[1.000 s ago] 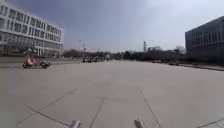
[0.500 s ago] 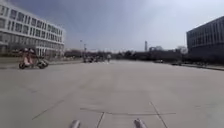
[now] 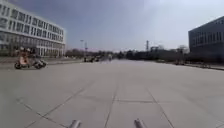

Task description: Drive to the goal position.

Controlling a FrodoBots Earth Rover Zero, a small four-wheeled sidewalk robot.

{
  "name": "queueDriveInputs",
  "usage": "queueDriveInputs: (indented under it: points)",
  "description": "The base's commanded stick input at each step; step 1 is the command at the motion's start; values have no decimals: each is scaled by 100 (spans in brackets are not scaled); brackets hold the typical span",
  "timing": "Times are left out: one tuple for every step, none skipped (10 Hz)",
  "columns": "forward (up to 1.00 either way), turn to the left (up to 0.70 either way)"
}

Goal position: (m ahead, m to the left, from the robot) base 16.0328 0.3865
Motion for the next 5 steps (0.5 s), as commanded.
queueDriveInputs:
  points:
    - [85, -33]
    - [85, -32]
    - [85, -30]
    - [85, -20]
    - [85, -9]
